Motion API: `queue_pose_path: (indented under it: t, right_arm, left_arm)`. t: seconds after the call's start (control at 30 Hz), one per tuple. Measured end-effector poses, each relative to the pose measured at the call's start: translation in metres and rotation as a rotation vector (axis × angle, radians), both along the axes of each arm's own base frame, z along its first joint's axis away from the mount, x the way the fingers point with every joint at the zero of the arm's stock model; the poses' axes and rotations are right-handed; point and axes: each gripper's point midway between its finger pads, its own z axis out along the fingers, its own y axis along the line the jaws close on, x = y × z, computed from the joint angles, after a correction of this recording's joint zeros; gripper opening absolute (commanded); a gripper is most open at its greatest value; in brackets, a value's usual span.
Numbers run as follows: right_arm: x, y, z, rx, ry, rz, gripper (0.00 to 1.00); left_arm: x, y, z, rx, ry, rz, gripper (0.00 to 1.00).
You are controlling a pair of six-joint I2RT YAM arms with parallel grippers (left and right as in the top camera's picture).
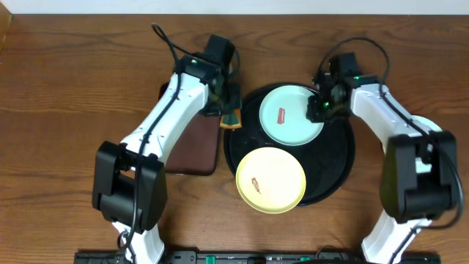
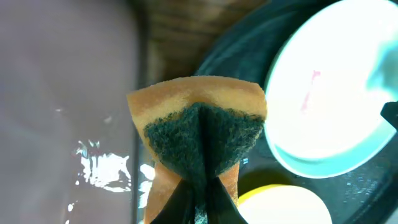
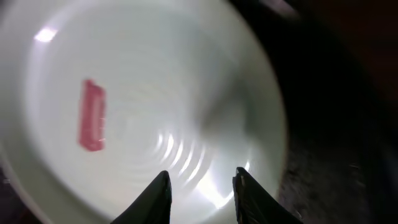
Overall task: Clean dirty plates on tray and stack at the side
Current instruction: 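Lift the sponge with the left gripper over the green plate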
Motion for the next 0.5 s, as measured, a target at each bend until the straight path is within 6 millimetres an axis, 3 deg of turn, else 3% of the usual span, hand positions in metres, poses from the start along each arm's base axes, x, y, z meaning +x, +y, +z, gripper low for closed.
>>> queue_pose_path:
  t: [0.1, 0.2, 0.3, 0.43, 0.5]
  right_arm:
    - [0.004, -0.007, 0.021, -0.003, -0.049, -0.022, 0.32]
    - [0.005, -0.024, 0.025, -0.015, -0.05, -0.063, 0.31]
    - [0.003, -0.036, 0.011, -0.03, -0.009, -0.093, 0.29]
    - [-0.001, -0.037, -0.016, -0.034, 0.057, -0.096, 0.24]
    - [-0.003, -0.035, -0.028, -0.025, 0.084, -0.096, 0.15]
  left_arm:
    - [0.008, -0.017, 0.005, -0.041, -0.055, -0.028, 0.08]
    - [0.02, -0.038, 0.014, -0.086, -0.135, -0.058, 0.07]
    - [0.027, -0.059, 0.023, -0.125, -0.201, -0.087, 0.08]
    - [0.031, -0.082, 0.033, -0.179, -0.255, -0.102, 0.07]
    - [0.033, -0.09, 0.036, -0.202, -0.266, -0.094, 0.07]
